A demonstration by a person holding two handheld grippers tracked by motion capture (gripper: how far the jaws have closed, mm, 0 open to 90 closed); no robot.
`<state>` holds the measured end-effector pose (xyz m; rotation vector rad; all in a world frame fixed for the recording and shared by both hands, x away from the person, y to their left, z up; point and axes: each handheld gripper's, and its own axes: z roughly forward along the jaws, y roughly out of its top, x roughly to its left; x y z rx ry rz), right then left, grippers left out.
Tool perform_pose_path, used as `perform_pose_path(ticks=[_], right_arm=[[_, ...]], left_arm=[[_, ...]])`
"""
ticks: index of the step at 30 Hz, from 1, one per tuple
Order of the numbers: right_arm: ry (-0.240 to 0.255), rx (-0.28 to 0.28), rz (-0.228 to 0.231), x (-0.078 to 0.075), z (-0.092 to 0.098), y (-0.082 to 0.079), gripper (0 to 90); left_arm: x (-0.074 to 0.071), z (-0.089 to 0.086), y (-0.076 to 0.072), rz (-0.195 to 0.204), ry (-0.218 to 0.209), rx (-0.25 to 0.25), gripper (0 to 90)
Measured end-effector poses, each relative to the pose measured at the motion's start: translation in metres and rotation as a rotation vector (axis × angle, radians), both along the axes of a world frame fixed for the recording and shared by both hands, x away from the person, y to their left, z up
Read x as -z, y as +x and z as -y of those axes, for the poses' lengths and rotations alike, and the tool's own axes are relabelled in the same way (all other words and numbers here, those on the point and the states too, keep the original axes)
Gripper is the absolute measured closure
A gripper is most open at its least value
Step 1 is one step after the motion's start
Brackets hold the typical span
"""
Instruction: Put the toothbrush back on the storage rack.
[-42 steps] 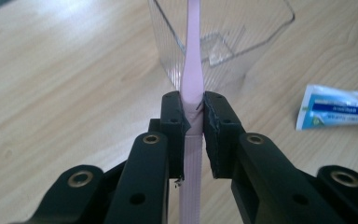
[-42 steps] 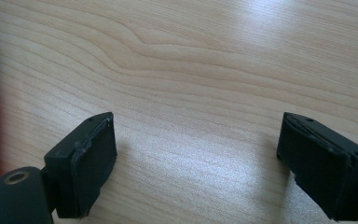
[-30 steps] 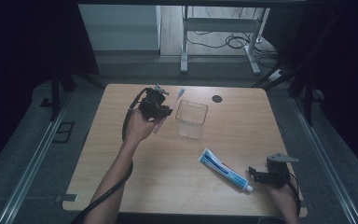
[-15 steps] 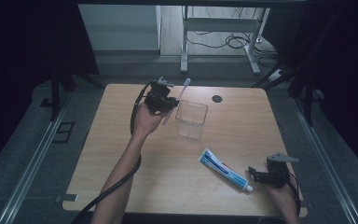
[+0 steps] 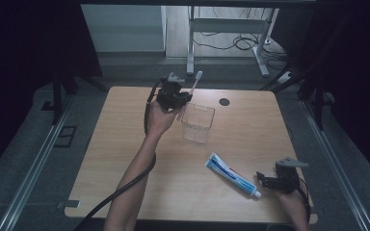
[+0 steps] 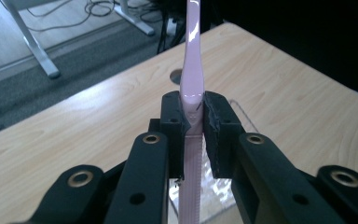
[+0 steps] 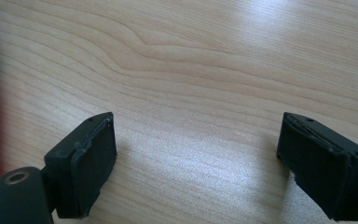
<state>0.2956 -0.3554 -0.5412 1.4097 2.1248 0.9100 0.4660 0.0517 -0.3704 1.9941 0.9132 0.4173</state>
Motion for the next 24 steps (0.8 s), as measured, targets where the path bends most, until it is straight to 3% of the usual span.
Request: perform_pose_path(ticks=[10, 24], right_arm=[[-0.004, -0.005, 0.003, 0.0, 0.0, 0.0, 11.4], [-0.003, -0.009, 0.001, 0.0, 0.0, 0.001, 11.4]], left_arm=[[0.004, 0.015, 0.01, 0.055, -0.028, -0.001, 78.9], [0.028, 0.034, 0.018, 0.052, -0.008, 0.001, 78.9]])
